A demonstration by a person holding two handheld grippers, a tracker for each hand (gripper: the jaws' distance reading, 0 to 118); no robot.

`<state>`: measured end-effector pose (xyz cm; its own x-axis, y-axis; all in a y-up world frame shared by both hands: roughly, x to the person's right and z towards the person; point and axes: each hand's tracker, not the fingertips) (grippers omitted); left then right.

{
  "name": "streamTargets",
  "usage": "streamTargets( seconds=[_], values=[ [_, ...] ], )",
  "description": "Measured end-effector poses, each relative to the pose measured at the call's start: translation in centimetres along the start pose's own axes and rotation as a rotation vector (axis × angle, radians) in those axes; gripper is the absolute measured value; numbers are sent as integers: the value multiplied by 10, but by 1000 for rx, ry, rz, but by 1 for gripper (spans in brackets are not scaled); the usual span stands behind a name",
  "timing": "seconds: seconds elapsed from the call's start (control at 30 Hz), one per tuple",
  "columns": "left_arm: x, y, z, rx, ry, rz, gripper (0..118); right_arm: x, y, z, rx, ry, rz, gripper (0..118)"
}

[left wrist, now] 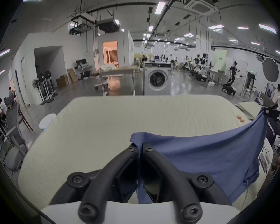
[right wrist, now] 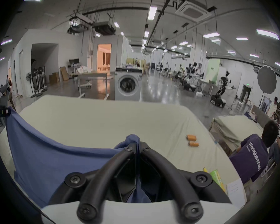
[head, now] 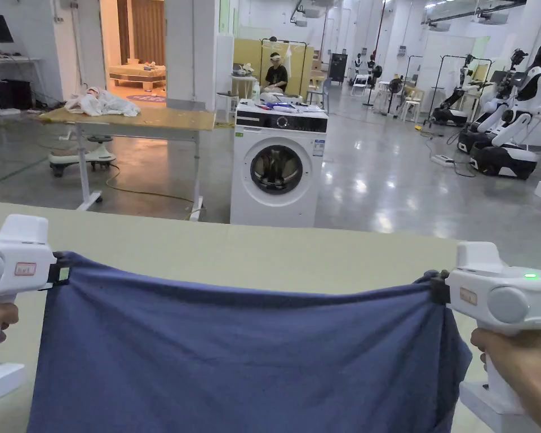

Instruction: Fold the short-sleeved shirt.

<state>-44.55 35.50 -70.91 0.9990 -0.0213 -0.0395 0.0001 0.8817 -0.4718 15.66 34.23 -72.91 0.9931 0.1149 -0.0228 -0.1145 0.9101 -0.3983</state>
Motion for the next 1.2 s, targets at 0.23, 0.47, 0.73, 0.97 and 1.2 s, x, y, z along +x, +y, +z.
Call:
streamTargets(
  seconds=[0.23,0.47,0.73,0.97,1.2],
  values=[
    [-15,71,41,114,61,-24,0,-9,77,32,131,-15,20,1],
    [-20,146,47,172,107,-49,0,-18,163,35,206,-45,11,1],
    [-27,220,34,239,113,-16,0,-7,238,16,258,-90,-21,1],
    [-17,273,26,294,143,-37,0,0,295,5,316,-115,-27,1],
    [-10,299,18,341,173,-47,0,3,322,-2,352,-138,12,1]
  ],
)
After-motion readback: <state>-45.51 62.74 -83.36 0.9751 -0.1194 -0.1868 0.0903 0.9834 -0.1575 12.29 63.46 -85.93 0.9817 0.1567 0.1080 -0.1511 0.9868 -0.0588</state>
